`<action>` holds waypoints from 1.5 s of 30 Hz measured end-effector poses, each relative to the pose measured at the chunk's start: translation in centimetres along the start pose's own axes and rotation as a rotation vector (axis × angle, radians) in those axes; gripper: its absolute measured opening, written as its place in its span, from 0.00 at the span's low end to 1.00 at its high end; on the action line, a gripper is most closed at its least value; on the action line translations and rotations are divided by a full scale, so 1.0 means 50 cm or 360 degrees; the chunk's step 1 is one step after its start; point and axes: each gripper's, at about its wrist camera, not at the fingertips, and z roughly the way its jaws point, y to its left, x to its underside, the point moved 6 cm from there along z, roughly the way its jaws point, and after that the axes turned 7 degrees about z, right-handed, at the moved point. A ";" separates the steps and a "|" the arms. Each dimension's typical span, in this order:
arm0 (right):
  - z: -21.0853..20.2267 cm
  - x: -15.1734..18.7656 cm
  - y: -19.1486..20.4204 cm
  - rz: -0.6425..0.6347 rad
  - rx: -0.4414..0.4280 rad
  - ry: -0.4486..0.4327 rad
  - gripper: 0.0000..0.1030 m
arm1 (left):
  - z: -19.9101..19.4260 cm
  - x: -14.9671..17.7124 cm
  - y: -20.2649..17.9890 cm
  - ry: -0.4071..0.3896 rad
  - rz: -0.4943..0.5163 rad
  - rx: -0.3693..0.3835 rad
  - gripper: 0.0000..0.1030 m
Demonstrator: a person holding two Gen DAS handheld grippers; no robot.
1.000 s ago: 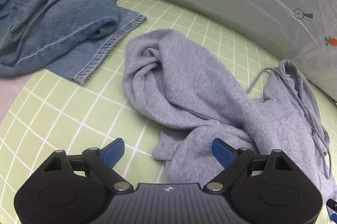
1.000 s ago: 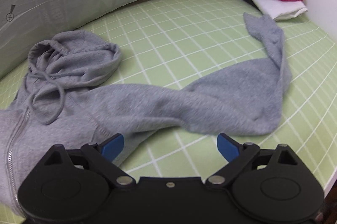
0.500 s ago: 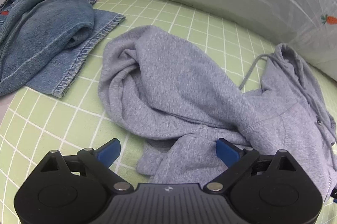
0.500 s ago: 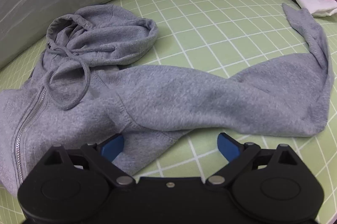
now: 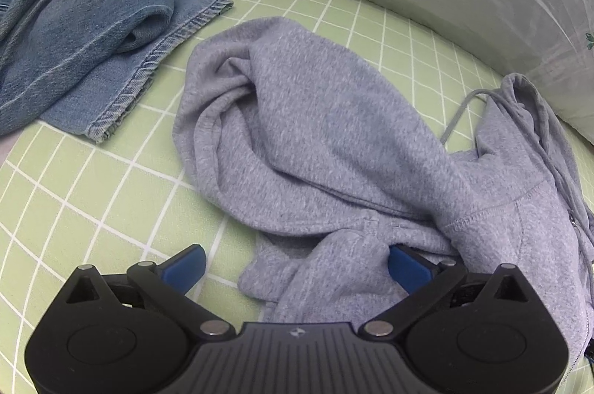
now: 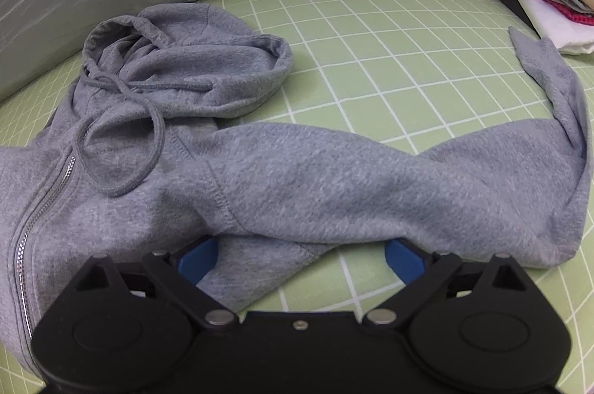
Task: Fold clothes
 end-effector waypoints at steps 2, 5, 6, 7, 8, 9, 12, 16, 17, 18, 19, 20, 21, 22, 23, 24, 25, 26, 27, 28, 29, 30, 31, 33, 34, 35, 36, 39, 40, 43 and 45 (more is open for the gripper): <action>-0.005 0.001 0.008 -0.0024 -0.0026 -0.0011 0.84 | 0.000 0.001 -0.001 -0.0005 0.0003 -0.0006 1.00; -0.012 0.002 0.022 -0.0061 -0.0067 -0.0026 0.69 | -0.001 0.003 -0.003 -0.0011 0.0013 -0.0015 1.00; -0.015 0.002 0.027 -0.0072 -0.0082 -0.0030 0.61 | -0.001 0.004 -0.003 -0.0012 0.0014 -0.0018 1.00; -0.017 0.003 0.031 -0.0081 -0.0096 -0.0033 0.54 | -0.001 0.005 -0.004 -0.0014 0.0015 -0.0020 1.00; -0.019 0.004 0.034 -0.0086 -0.0111 -0.0035 0.52 | -0.001 0.006 -0.004 -0.0014 0.0010 -0.0021 1.00; -0.021 0.005 0.033 -0.0082 -0.0127 -0.0039 0.46 | -0.002 0.007 -0.004 -0.0014 0.0005 -0.0022 1.00; -0.030 0.007 0.031 -0.0051 -0.0180 -0.0061 0.26 | -0.008 0.013 -0.005 -0.0028 -0.0003 0.0003 0.98; -0.057 0.015 0.025 0.0006 -0.0234 -0.0129 0.15 | -0.024 0.026 -0.014 -0.0057 0.0021 0.0069 0.79; -0.070 0.017 0.024 0.0000 -0.0225 -0.0162 0.14 | -0.027 0.032 -0.017 -0.0054 0.0028 0.0082 0.78; -0.083 0.017 0.020 -0.0018 -0.0210 -0.0204 0.14 | -0.031 0.037 -0.021 -0.0050 0.0035 0.0095 0.78; -0.097 0.016 0.015 -0.0031 -0.0192 -0.0245 0.13 | -0.034 0.045 -0.029 -0.0038 0.0060 0.0116 0.78; -0.109 0.012 0.007 -0.0032 -0.0163 -0.0285 0.12 | -0.038 0.054 -0.038 -0.0024 0.0086 0.0137 0.78; -0.122 0.009 -0.001 -0.0034 -0.0135 -0.0326 0.12 | -0.042 0.064 -0.047 -0.0003 0.0105 0.0172 0.78; -0.131 0.005 -0.009 -0.0031 -0.0110 -0.0355 0.11 | -0.047 0.074 -0.057 0.0022 0.0116 0.0214 0.78; -0.129 0.003 -0.016 -0.0017 -0.0100 -0.0352 0.11 | -0.053 0.083 -0.066 0.0038 0.0119 0.0250 0.79; -0.128 0.001 -0.022 -0.0003 -0.0090 -0.0348 0.11 | -0.059 0.092 -0.076 0.0052 0.0121 0.0285 0.79; -0.126 -0.001 -0.028 0.0011 -0.0080 -0.0345 0.11 | -0.065 0.093 -0.078 0.0042 0.0122 0.0284 0.79; -0.125 -0.003 -0.035 0.0025 -0.0070 -0.0341 0.12 | -0.071 0.093 -0.080 0.0030 0.0122 0.0280 0.79; -0.123 -0.005 -0.041 0.0039 -0.0060 -0.0338 0.12 | -0.077 0.093 -0.083 0.0018 0.0123 0.0276 0.79; -0.121 -0.008 -0.048 0.0053 -0.0050 -0.0334 0.13 | -0.083 0.088 -0.080 -0.0004 0.0118 0.0255 0.79; -0.120 -0.010 -0.054 0.0067 -0.0040 -0.0331 0.14 | -0.088 0.082 -0.074 -0.0028 0.0100 0.0238 0.79; -0.118 -0.012 -0.060 0.0081 -0.0030 -0.0327 0.15 | -0.091 0.076 -0.060 -0.0045 0.0045 0.0201 0.79; -0.117 -0.014 -0.067 0.0095 -0.0020 -0.0324 0.17 | -0.093 0.070 -0.046 -0.0062 -0.0013 0.0163 0.79; -0.113 -0.018 -0.077 0.0118 0.0000 -0.0315 0.19 | -0.093 0.058 -0.016 -0.0080 -0.0127 0.0100 0.80; -0.110 -0.017 -0.075 0.0115 0.0005 -0.0307 0.22 | -0.089 0.053 0.000 -0.0081 -0.0182 0.0076 0.80; -0.108 -0.015 -0.074 0.0125 0.0004 -0.0298 0.24 | -0.082 0.049 0.014 -0.0067 -0.0216 0.0060 0.80; -0.106 -0.013 -0.072 0.0137 0.0002 -0.0288 0.27 | -0.073 0.045 0.022 -0.0046 -0.0211 0.0042 0.80; -0.100 -0.008 -0.067 0.0144 0.0003 -0.0259 0.36 | -0.055 0.040 0.035 -0.0001 -0.0172 0.0015 0.80; -0.098 -0.006 -0.064 0.0134 0.0016 -0.0254 0.41 | -0.050 0.040 0.037 0.0009 -0.0156 0.0011 0.79; -0.096 0.000 -0.064 0.0136 0.0054 -0.0244 0.54 | -0.050 0.044 0.041 0.0010 -0.0146 0.0038 0.67; -0.096 0.006 -0.065 0.0153 0.0071 -0.0237 0.55 | -0.051 0.043 0.038 0.0006 -0.0103 0.0054 0.42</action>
